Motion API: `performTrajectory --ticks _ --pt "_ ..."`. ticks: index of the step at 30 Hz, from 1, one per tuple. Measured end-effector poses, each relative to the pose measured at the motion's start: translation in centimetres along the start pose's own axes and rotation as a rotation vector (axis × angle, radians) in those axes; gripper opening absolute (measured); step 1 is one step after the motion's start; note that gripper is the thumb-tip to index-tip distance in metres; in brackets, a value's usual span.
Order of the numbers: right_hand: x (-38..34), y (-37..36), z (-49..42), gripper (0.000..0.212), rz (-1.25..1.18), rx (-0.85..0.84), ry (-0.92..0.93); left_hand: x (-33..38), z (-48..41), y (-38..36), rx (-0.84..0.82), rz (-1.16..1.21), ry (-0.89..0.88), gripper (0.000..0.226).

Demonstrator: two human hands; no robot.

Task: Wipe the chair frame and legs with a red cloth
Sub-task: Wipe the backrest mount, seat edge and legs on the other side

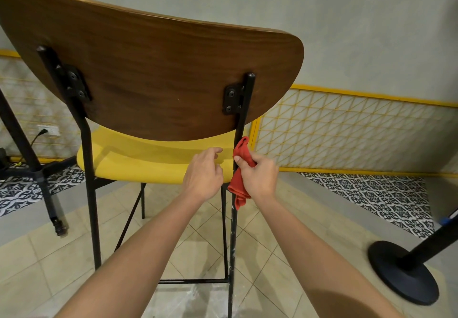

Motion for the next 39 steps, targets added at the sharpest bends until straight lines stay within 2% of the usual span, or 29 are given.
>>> performTrajectory --ticks 5,11,15,24,28,31,37,39 --pt "1.7 0.5 -0.2 0.026 0.037 -0.163 -0.105 0.2 0.2 -0.4 -0.037 0.018 0.019 0.047" --pt "0.9 1.6 -1.4 0.023 -0.133 -0.057 -0.12 0.1 0.1 -0.5 -0.052 0.029 0.039 0.049" --pt "0.5 0.4 -1.1 0.018 -0.137 -0.177 -0.065 0.1 0.2 -0.6 -0.057 0.028 0.03 0.049" --pt "2.2 0.3 -1.1 0.017 0.011 -0.261 -0.112 -0.1 0.0 -0.9 -0.068 0.008 0.044 0.05" --pt "1.8 0.3 -1.4 0.015 -0.076 -0.236 -0.12 -0.1 0.0 -0.9 -0.067 0.011 0.039 0.05" --pt "2.0 -0.3 -1.0 0.01 -0.125 -0.281 -0.135 -0.2 0.1 -1.0 -0.068 0.001 0.028 0.05" --pt "2.9 -0.1 -0.5 0.016 -0.072 -0.328 -0.116 -0.1 0.1 -1.1 -0.065 -0.011 0.029 0.05" --pt "2.6 0.3 -0.7 0.018 0.014 -0.32 -0.094 -0.1 0.3 -1.1 -0.07 -0.015 0.029 0.051"
Point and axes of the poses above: each hand's wrist, its own z-axis away from the middle knuckle, its own y-axis out of the back of the hand, x = y × z, the point moved 3 cm from there along -z, towards the middle knuckle, and after that the axes turned 9 degrees about -y, right-handed, at the moved point
